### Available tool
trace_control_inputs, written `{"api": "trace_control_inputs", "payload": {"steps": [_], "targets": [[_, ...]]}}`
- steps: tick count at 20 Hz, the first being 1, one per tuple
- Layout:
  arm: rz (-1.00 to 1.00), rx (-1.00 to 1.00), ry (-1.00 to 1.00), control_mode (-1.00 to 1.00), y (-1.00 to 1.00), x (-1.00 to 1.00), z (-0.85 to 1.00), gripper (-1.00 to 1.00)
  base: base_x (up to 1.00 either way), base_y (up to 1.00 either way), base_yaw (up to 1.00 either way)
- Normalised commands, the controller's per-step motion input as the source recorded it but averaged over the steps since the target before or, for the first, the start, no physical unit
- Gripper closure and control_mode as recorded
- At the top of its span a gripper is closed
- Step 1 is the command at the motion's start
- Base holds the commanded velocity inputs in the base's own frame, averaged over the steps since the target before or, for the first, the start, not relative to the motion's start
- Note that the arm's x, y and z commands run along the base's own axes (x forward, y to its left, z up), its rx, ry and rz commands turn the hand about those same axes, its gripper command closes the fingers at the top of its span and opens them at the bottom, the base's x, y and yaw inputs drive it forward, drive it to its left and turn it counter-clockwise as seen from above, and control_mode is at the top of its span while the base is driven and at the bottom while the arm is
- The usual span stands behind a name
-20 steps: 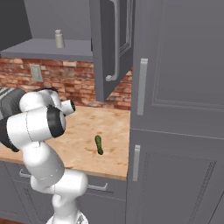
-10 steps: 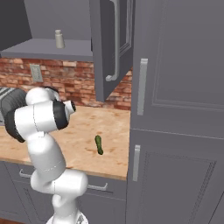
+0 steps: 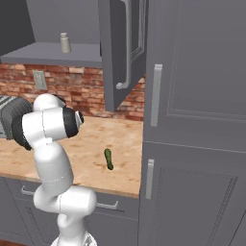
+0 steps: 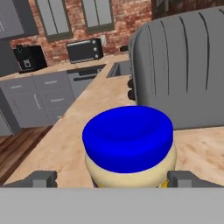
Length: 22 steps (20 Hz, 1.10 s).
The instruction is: There are various items on the counter. Only move the condiments/shakers into the cabinet.
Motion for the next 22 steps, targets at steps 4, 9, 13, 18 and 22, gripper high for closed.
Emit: {"api": "trace_control_inputs", "payload": {"steps": [4, 9, 13, 18, 22], "targets": [[0.0, 0.0, 0.0, -1.0, 0.18, 0.11, 0.0, -1.0, 0.0, 0.0, 0.0], [0.0, 0.0, 0.0, -1.0, 0.16, 0.09, -0.07, -1.0, 0.0, 0.0, 0.0], [0.0, 0.0, 0.0, -1.0, 0.15, 0.09, -0.14, -1.0, 0.0, 0.0, 0.0], [0.0, 0.0, 0.0, -1.0, 0.26, 0.12, -0.12, -1.0, 0.0, 0.0, 0.0], [0.0, 0.0, 0.0, -1.0, 0.16, 0.07, -0.04, 1.0, 0.0, 0.0, 0.0]]}}
